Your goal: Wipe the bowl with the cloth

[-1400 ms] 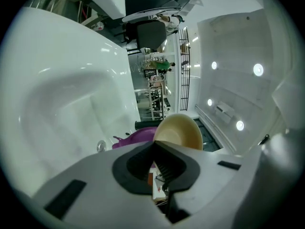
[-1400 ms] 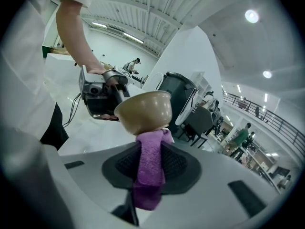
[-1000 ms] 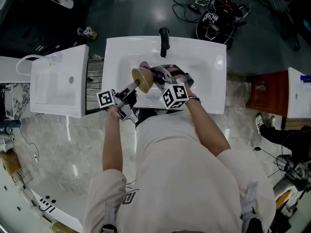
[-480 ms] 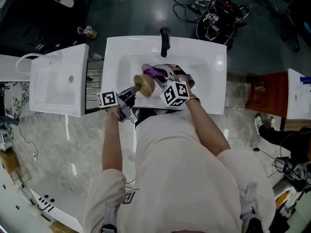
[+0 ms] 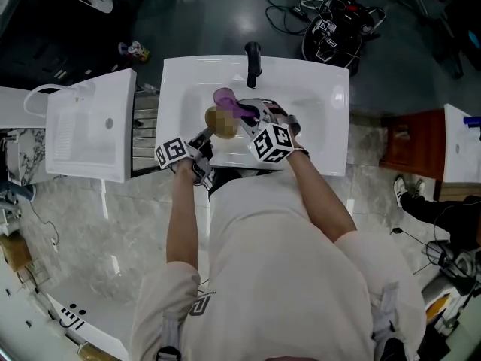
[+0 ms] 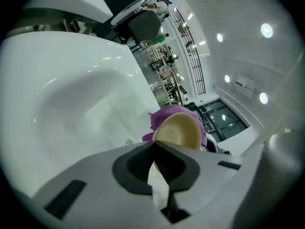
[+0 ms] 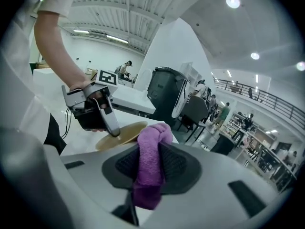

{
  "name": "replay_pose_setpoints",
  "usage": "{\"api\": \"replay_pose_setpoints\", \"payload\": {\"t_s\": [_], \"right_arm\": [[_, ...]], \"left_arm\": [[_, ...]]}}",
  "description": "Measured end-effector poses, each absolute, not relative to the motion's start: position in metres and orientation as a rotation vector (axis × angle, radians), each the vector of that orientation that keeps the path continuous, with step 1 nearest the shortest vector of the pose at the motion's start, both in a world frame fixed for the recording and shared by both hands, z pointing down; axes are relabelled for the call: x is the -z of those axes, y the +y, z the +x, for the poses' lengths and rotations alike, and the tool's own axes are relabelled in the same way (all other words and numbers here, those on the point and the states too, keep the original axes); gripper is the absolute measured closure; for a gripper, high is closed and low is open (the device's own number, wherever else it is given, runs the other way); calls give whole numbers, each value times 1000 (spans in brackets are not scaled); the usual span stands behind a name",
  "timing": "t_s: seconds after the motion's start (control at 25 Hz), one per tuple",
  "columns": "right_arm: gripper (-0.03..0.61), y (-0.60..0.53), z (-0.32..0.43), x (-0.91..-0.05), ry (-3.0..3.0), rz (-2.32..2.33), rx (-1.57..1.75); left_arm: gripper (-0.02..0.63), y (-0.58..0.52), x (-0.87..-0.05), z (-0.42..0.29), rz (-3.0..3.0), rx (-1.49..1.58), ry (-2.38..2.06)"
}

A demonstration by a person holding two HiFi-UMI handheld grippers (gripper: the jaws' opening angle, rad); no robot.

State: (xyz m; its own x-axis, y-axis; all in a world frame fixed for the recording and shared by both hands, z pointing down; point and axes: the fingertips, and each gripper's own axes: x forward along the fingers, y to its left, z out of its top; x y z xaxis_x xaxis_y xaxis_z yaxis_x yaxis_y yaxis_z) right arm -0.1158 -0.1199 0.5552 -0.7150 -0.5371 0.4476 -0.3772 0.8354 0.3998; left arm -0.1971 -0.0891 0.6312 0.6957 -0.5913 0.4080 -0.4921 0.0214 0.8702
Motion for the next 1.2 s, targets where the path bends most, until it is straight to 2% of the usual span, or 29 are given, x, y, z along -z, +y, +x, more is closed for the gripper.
{"api": "replay_pose_setpoints", "payload": {"t_s": [0.36, 0.72, 1.04, 1.2], "right_arm": [[489, -103, -129, -558, -2464, 555, 425], [489, -76, -142, -576, -2443, 349, 447], [489, -77, -150, -560, -2507, 356, 432], [489, -90, -146, -559, -2466, 460, 432]], "left_arm": [[601, -112, -619, -228, 1494, 321, -1050], [601, -127, -602, -227, 1455, 467, -1059], [601, -136, -601, -231, 1606, 213, -1329], [601, -124, -593, -204, 1731, 25, -1408]]}}
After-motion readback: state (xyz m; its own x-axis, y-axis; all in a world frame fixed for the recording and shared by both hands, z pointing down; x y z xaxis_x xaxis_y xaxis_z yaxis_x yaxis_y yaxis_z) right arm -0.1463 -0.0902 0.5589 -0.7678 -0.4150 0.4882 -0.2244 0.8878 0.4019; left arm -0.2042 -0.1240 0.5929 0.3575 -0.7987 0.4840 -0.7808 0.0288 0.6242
